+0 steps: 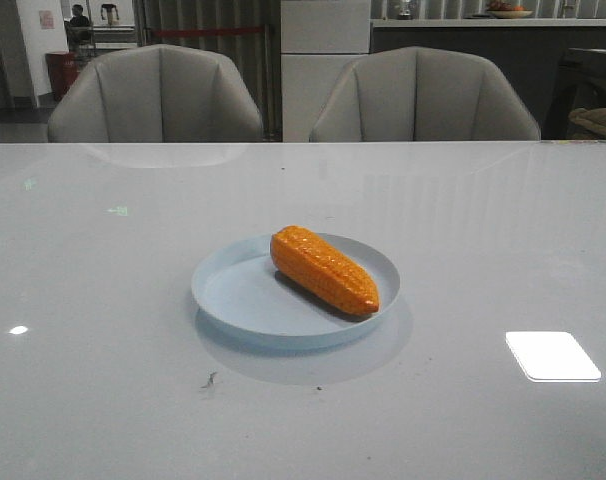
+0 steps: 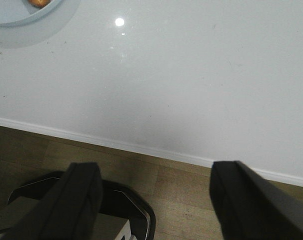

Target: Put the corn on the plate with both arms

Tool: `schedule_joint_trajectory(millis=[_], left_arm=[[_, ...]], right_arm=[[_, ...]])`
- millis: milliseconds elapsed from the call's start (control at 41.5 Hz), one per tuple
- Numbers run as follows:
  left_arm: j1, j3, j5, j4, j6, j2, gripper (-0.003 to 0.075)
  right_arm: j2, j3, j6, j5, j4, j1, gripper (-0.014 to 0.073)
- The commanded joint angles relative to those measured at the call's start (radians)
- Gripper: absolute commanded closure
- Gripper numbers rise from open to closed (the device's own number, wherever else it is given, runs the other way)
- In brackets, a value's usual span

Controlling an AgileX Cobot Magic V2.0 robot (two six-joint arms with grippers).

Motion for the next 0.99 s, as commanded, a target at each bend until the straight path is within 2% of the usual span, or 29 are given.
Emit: schedule_joint_trajectory(millis=[0, 289, 579, 747, 964], left_arm=[[-0.002, 0.057, -0.206, 0.000, -0.007, -0.092, 0.0635], [-0.002, 0.252, -0.235, 0.017, -0.007, -0.392, 0.0627], [-0.002, 0.403, -0.405, 0.000, -0.007, -0.388, 0.0630], [-0.002, 0.405, -0.287, 0.000, -0.007, -0.385, 0.0631], [-0.002, 0.405, -0.277, 0.000, -0.007, -0.385, 0.0631]], right_arm=[[0.001, -0.026, 0.000, -0.046, 0.004, -0.005, 0.0033], [0.001, -0.026, 0.000, -0.046, 0.004, -0.005, 0.0033], [-0.002, -0.026, 0.000, -0.040, 0.004, -0.005, 0.0033], [-0.002, -0.026, 0.000, -0.039, 0.004, -0.005, 0.0033], [-0.002, -0.026, 0.000, -0.039, 0.004, -0.005, 0.0033]])
